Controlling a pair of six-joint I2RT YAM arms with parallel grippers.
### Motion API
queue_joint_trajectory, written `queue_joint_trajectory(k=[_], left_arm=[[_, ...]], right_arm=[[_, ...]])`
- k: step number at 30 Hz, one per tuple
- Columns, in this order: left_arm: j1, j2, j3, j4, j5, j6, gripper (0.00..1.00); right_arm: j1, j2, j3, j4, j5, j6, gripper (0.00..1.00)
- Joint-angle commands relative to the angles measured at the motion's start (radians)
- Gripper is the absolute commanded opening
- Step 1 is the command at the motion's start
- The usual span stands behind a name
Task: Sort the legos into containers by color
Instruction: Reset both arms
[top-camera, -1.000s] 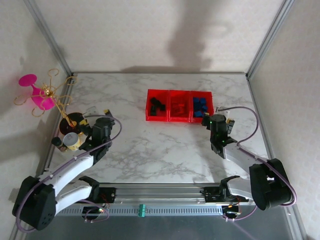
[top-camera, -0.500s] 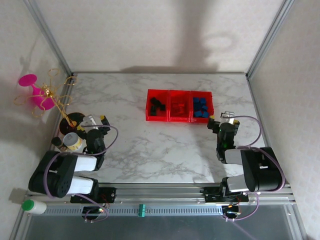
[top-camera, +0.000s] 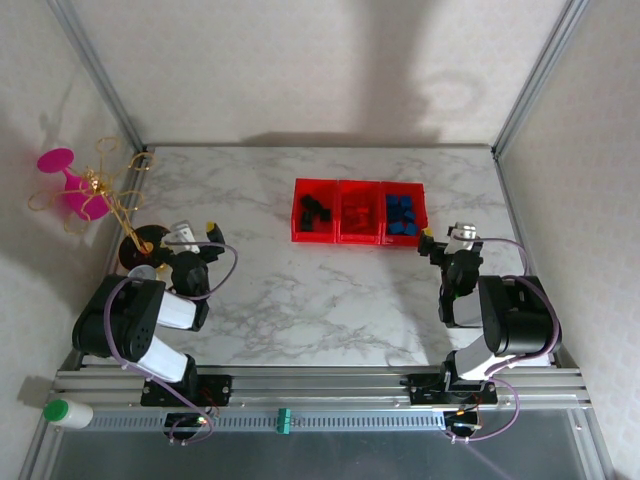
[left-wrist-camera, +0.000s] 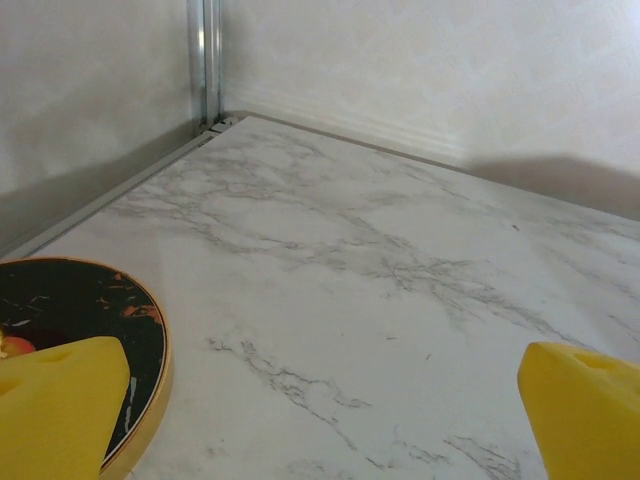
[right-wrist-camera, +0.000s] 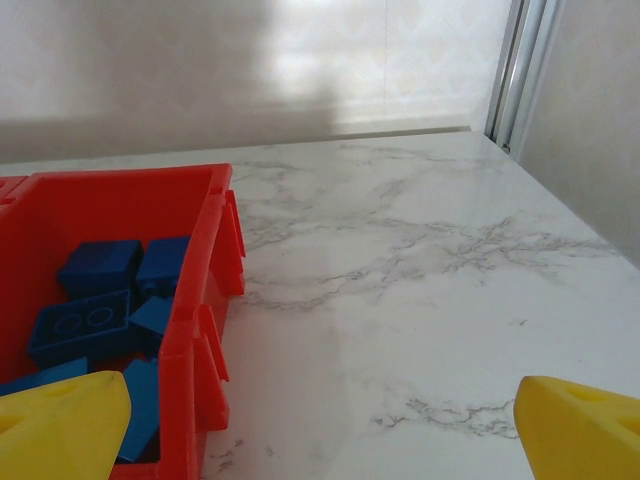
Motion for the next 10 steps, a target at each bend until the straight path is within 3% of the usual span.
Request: queue_joint_trajectory(k=[1,10], left_arm=[[0.008,0.002,0.01,0.019,0.017,-0.004,1.0],[0.007,0.001,0.01,0.018,0.017,-0.004,1.0]], right_arm=[[-0.004,-0.002,0.012,0.03,-0.014,0.009,0.99],[-0.006,-0.002,0.015,0.024,-0.025,0.008,0.99]])
